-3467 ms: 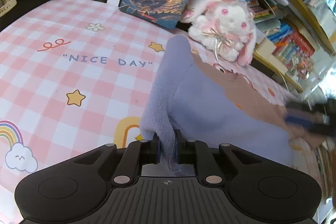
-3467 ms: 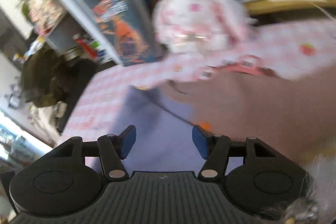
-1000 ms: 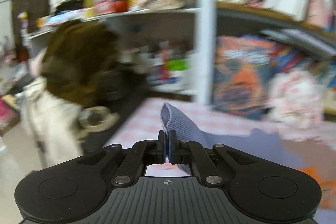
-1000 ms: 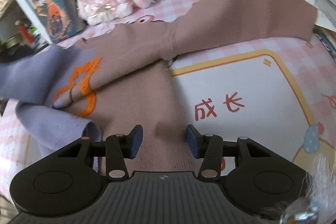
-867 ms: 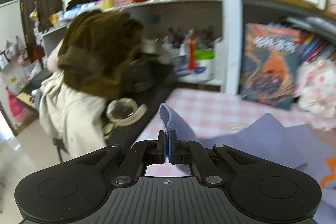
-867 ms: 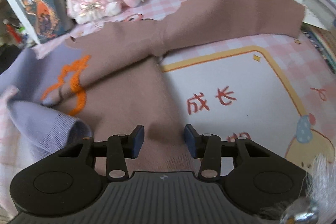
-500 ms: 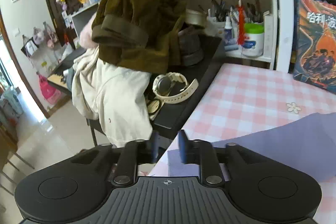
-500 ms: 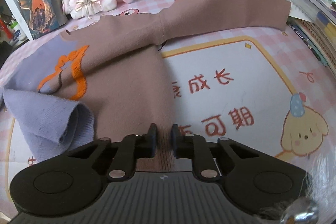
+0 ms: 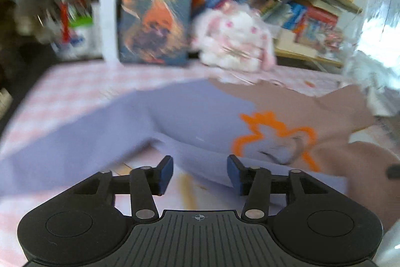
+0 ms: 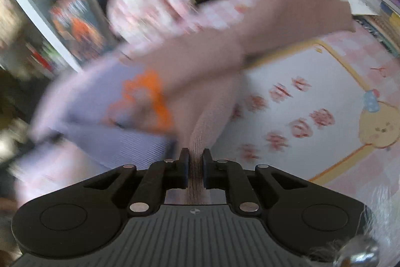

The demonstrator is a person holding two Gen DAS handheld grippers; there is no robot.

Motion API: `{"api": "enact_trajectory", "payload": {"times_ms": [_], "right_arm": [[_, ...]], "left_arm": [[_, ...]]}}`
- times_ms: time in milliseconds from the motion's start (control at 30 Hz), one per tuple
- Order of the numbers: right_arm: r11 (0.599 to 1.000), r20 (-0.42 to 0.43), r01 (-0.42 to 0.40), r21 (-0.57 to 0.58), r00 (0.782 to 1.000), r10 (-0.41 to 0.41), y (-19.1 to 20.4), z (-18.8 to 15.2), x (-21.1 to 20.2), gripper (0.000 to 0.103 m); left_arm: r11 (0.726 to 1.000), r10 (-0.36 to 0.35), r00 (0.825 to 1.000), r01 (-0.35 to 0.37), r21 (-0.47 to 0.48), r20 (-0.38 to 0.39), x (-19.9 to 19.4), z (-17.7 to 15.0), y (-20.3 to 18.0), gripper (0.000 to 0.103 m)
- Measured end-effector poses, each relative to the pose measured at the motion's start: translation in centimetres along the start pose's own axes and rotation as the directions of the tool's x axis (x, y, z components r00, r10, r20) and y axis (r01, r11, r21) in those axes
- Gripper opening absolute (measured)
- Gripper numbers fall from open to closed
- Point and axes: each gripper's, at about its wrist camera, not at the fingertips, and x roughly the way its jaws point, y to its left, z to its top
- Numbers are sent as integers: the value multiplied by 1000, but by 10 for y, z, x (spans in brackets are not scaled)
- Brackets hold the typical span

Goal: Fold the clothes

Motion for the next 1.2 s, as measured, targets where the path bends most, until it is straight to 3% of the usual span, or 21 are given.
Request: {"api": "enact_trajectory", "payload": {"times_ms": [67, 133, 267, 433, 533, 633, 700, 800, 867, 967, 1000, 1033, 1100, 1200], "right_arm": [[1000, 38, -28, -11, 999, 28, 9, 2, -17, 9], [1000, 47, -12, -15, 999, 13, 12, 0, -26, 9], [995, -3, 102, 8, 995, -102, -6, -18, -20, 9], [984, -63, 166, 62, 985, -162, -25, -43, -6, 9], [978, -78, 188, 86, 980, -182, -32, -51, 0, 9], [976, -90, 199, 83, 977, -192, -33, -55, 1, 10], [976, -96, 204, 76, 976, -197, -33, -56, 3, 10], [976, -103, 207, 70, 975, -199, -32, -57, 3, 10], [975, -108, 208, 72, 974, -200, -33, -57, 4, 10], [975, -114, 210, 75, 973, -201, -33, -56, 6, 10], [975, -114, 210, 76, 973, -201, -33, -56, 6, 10], [974, -115, 211, 78, 973, -201, -34, -57, 6, 10], [973, -117, 217, 82, 971, -207, -34, -57, 8, 10], [969, -114, 233, 78, 968, -224, -35, -56, 10, 10]], "left_arm": [[993, -96, 994, 93, -70, -51, 1, -3, -3, 50], [974, -193, 976, 179, -136, -99, 3, -8, -7, 54], [942, -286, 937, 237, -237, -199, 17, -23, -20, 54], [903, -319, 923, 227, -365, -216, 29, -35, -9, 52], [852, -354, 917, 235, -468, -185, 37, -30, 1, 48], [792, -390, 911, 258, -553, -135, 39, -25, 7, 35], [765, -407, 907, 277, -581, -104, 39, -22, 9, 35], [755, -408, 908, 274, -595, -99, 43, -20, 6, 36], [761, -397, 907, 240, -603, -140, 54, -22, 2, 36], [736, -414, 894, 217, -641, -174, 65, -30, 2, 33], [721, -431, 890, 238, -651, -152, 62, -31, 5, 24], [705, -448, 885, 260, -660, -129, 58, -31, 9, 3], [671, -480, 874, 305, -676, -82, 51, -32, 17, 4], [685, -493, 870, 374, -625, -19, 15, -26, 38, 3]]}}
